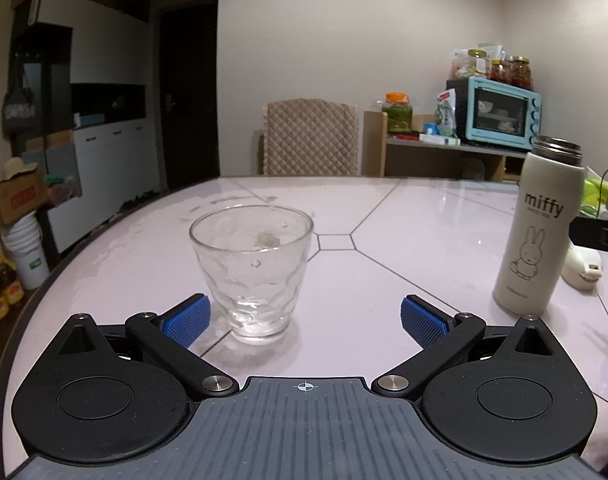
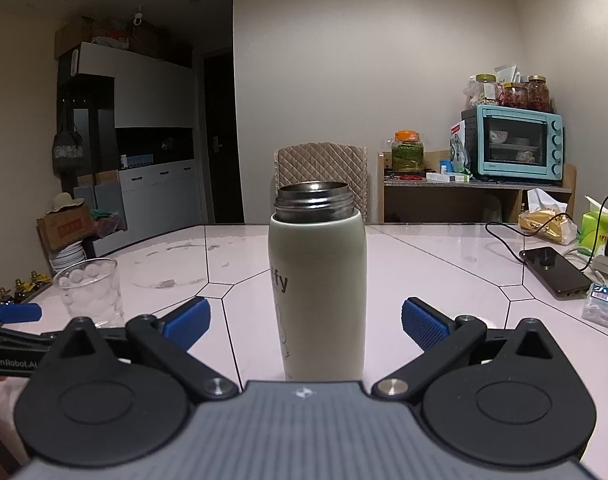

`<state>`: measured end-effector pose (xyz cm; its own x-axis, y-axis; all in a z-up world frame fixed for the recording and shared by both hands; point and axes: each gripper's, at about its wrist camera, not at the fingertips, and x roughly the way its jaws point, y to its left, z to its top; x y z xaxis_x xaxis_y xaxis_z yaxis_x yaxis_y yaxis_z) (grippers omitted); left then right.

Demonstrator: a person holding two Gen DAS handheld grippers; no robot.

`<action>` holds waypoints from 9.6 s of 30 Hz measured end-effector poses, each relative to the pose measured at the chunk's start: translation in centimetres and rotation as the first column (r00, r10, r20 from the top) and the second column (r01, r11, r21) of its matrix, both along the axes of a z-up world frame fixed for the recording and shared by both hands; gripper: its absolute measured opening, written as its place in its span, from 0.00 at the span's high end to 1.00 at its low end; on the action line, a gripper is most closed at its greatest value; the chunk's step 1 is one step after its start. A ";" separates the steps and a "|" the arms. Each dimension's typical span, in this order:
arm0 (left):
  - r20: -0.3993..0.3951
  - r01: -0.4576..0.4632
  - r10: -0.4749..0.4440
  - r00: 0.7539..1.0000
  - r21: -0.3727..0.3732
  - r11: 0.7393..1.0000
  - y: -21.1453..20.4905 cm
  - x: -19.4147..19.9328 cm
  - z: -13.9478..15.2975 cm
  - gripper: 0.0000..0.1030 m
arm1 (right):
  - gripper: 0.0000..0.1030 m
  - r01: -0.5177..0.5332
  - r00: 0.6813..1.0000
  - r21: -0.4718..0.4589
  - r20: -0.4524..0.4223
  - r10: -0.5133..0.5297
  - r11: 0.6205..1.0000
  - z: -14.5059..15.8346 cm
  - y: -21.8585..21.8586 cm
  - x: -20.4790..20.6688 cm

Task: Unscrew bottle cap and pour
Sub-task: 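Move the left tool toward the glass tumbler while the right tool approaches the white bottle, then close the left gripper around the glass tumbler, then advance the right gripper onto the white miffy bottle and close it, then lift the bottle with the right gripper while the left gripper raises the glass, then tilt the bottle mouth toward the glass held by the left gripper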

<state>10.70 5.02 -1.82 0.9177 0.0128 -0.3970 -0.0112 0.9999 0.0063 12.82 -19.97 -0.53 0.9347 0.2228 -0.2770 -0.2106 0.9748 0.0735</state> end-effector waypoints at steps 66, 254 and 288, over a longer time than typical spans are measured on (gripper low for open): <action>0.021 0.095 -0.096 0.995 0.007 0.995 4.8 7.1 -0.9 0.01 | 0.00 0.019 0.999 -0.023 -0.031 -0.019 1.000 -2.2 1.6 5.0; 0.022 0.668 -0.668 0.744 -0.041 0.743 0.9 9.6 -2.4 0.17 | 0.32 -0.008 0.952 -0.941 0.096 0.289 0.338 -8.7 13.6 3.0; 0.018 0.667 -0.667 0.745 -0.047 0.744 0.7 9.3 -2.5 0.17 | 0.32 0.055 0.936 -0.989 0.100 0.336 0.139 -10.5 15.0 5.0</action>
